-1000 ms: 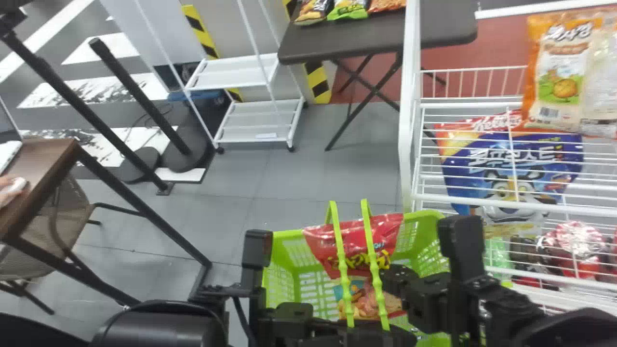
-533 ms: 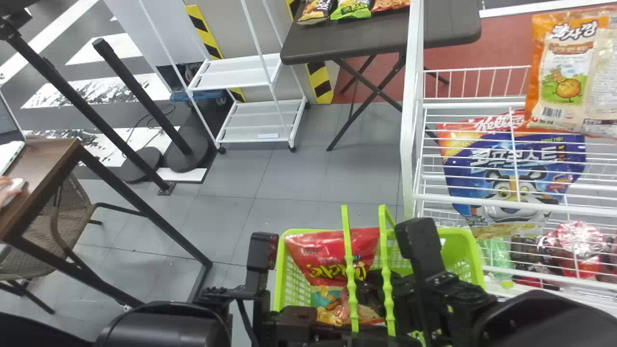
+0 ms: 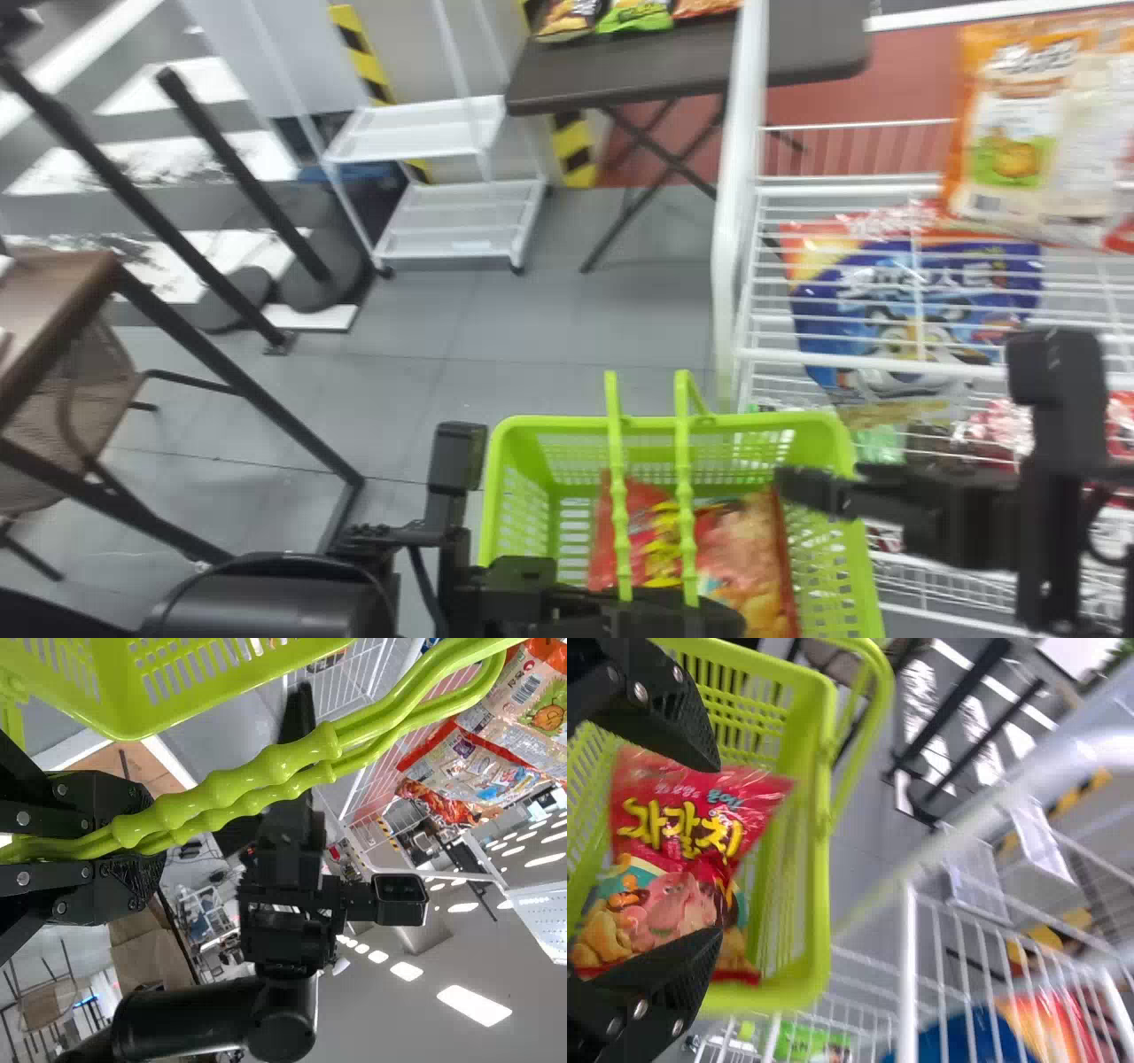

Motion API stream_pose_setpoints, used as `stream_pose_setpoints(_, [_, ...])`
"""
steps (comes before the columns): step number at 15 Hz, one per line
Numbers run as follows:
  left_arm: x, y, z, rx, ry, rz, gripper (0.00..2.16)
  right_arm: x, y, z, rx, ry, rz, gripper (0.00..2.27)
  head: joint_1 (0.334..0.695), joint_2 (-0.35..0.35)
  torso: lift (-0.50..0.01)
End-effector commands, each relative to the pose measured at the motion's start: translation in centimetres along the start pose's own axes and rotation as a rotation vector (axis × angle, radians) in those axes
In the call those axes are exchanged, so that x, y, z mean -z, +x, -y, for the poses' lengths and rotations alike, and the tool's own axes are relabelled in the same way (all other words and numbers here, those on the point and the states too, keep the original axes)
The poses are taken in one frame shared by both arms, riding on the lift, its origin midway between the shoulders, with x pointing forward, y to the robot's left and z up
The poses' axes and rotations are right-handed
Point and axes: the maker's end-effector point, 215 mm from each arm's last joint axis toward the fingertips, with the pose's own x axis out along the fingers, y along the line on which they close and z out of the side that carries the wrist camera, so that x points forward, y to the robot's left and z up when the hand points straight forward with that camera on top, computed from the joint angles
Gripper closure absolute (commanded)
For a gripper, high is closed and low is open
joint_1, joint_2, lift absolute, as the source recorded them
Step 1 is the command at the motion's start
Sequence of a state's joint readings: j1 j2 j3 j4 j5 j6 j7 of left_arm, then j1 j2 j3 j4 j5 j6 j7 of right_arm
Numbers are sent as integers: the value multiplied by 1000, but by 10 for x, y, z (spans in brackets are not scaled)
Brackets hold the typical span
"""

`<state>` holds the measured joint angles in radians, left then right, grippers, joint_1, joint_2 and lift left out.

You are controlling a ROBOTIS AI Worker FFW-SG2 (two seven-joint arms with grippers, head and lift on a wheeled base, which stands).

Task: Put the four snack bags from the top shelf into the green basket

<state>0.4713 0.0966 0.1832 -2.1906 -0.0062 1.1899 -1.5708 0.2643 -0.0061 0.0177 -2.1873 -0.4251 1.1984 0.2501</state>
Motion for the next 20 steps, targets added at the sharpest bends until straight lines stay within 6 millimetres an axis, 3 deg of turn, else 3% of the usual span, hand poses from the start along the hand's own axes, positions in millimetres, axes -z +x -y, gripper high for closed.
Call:
stream_pose_setpoints(1, [1, 0, 3, 10, -1, -1, 2145, -82, -23, 61, 143, -40, 214, 56, 695, 118, 0])
stream_pose_setpoints(3, [2, 0, 3, 10, -3, -1, 2145, -143, -30, 95, 212, -72, 350, 70, 695, 0, 0])
stream_pose_setpoints(6, [-2, 5, 5, 20, 11, -13, 2145, -220, -30, 137, 326, -141, 519, 76, 695, -119, 0])
stream_pose_setpoints(9, [-3, 4, 2, 14, 10, -14, 2145, -267, 0, 162, 370, -189, 572, 76, 695, -159, 0])
stream_pose_setpoints(11, [-3, 4, -1, 11, 4, -14, 2145, -279, 25, 169, 407, -239, 561, 87, 695, -160, 0])
stream_pose_setpoints(13, [-3, 4, -3, 10, 1, -12, 2145, -275, 41, 167, 401, -249, 519, 488, 695, -152, 0])
stream_pose_setpoints(14, [-3, 4, -4, 8, -1, -12, 2145, -272, 44, 165, 398, -250, 508, 869, 695, -144, 0])
stream_pose_setpoints(15, [-4, 3, -4, 7, 1, -11, 2145, -269, 47, 164, 394, -247, 494, 1571, 695, -136, 0])
stream_pose_setpoints(16, [-3, 2, -5, 4, -2, -11, 2145, -262, 51, 166, 393, -235, 472, 2101, 695, -122, 0])
stream_pose_setpoints(17, [-3, 2, -5, 4, -2, -11, 2145, -259, 50, 166, 393, -232, 469, 2243, 695, -119, 0])
stream_pose_setpoints(20, [-3, 3, -5, 7, -2, -13, 2145, -263, 42, 163, 388, -239, 501, 2246, 695, -113, 0])
